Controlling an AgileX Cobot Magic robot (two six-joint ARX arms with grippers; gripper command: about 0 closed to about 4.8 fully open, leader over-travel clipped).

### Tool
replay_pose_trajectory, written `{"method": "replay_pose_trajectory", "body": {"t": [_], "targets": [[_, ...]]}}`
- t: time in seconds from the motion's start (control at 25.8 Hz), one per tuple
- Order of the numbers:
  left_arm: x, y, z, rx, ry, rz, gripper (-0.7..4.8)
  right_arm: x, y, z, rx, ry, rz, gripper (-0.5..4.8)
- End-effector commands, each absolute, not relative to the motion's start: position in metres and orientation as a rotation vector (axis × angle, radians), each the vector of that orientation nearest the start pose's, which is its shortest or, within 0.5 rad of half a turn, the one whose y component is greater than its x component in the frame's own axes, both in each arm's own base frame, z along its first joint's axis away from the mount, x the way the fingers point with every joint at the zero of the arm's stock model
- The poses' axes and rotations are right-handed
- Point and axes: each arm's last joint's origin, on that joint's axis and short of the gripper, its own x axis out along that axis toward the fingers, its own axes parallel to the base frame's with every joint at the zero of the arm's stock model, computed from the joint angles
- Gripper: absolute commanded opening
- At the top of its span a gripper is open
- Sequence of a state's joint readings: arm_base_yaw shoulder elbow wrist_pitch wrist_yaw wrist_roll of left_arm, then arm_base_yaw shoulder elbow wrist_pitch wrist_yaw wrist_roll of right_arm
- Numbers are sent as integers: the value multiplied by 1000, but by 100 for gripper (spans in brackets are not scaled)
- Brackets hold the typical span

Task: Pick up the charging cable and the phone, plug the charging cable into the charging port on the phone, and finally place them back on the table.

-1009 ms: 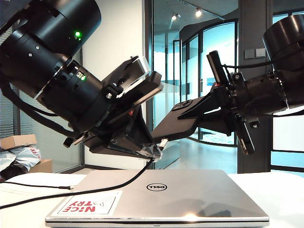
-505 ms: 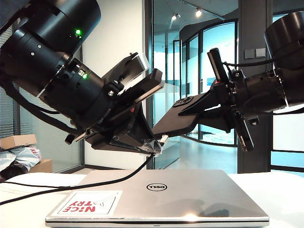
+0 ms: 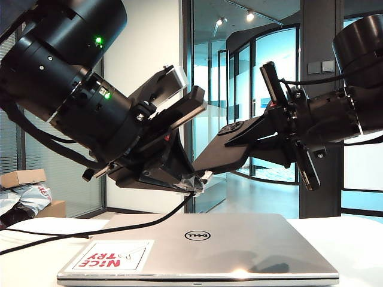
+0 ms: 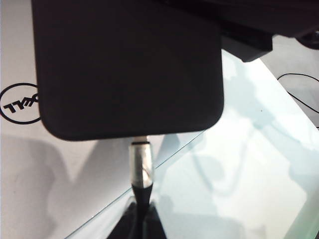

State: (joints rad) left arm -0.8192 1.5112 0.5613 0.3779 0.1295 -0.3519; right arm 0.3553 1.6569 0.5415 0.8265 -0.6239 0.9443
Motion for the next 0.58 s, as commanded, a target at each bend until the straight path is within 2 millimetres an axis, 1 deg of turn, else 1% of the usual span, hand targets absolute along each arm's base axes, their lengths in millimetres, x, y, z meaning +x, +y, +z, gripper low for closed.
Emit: {"method": "replay_pose_trajectory", "body": {"t": [0.04, 0.27, 0.58], "targets": [[188, -206, 150, -116, 704, -812, -7, 269, 119, 154, 882, 679, 802, -6], [189, -207, 149, -121, 692, -815, -7, 267, 120, 153, 839, 694, 857, -6], [190, -208, 151, -128, 675, -820, -7, 265, 119, 147, 847, 764, 831, -6]]}}
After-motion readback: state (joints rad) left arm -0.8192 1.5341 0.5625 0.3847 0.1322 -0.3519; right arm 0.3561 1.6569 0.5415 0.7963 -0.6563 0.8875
